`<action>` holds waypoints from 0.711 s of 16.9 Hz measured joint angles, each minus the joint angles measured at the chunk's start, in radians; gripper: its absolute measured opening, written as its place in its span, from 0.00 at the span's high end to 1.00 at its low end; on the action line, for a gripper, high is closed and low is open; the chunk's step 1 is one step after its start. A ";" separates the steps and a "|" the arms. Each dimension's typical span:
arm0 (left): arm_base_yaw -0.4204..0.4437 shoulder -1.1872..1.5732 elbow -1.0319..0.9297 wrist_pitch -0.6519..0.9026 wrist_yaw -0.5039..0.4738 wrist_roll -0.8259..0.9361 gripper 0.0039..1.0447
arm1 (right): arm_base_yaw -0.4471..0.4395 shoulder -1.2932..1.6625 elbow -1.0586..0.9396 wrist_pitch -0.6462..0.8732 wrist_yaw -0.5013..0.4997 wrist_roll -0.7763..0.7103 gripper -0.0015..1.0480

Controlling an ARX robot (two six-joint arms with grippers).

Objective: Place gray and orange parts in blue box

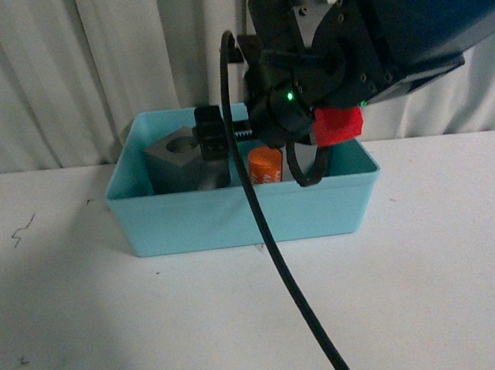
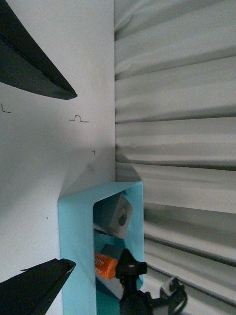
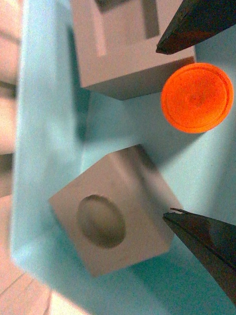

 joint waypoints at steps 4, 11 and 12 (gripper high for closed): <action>0.000 0.000 0.000 0.000 0.000 0.000 0.06 | -0.033 -0.183 -0.094 0.076 0.004 -0.003 0.06; 0.000 0.000 0.000 0.000 0.000 0.000 0.06 | -0.185 -1.172 -0.951 0.014 0.187 0.086 0.06; 0.000 0.000 0.000 0.000 0.000 0.000 0.06 | -0.182 -1.328 -1.070 -0.082 0.207 0.124 0.06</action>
